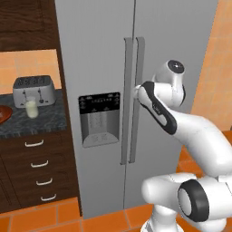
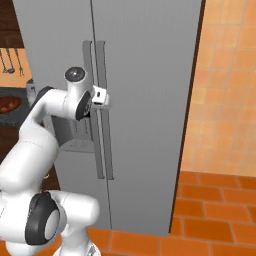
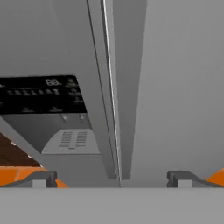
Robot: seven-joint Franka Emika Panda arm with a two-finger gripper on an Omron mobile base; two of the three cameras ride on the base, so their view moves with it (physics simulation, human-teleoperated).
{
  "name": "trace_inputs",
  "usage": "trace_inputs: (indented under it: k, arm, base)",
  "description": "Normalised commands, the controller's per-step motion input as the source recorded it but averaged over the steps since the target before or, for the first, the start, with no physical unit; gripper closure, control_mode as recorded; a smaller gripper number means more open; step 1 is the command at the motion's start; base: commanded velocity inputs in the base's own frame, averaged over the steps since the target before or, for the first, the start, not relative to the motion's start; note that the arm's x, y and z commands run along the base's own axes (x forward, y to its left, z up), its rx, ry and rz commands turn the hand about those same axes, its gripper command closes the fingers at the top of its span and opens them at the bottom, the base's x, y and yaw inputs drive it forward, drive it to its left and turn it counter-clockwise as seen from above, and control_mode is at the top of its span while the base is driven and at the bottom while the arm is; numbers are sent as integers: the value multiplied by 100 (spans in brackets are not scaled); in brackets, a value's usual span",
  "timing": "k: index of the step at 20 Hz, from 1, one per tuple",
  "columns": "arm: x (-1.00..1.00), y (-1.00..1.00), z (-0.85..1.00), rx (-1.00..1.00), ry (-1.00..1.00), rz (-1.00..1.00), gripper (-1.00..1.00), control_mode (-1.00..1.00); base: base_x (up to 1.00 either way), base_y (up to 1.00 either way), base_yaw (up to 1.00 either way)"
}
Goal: Grab a lemon wedge from the fridge and one ice cube from the ice bowl, and put them in the glass of lemonade.
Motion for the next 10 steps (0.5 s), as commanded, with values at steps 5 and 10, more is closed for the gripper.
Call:
trace_inputs:
  k: [5, 10]
  arm:
    - [52, 4, -5, -18, 8, 2, -100, -100]
    - [34, 0, -11, -9, 2, 0, -100, -100]
  base:
    - [0, 0, 0]
    - [0, 0, 0]
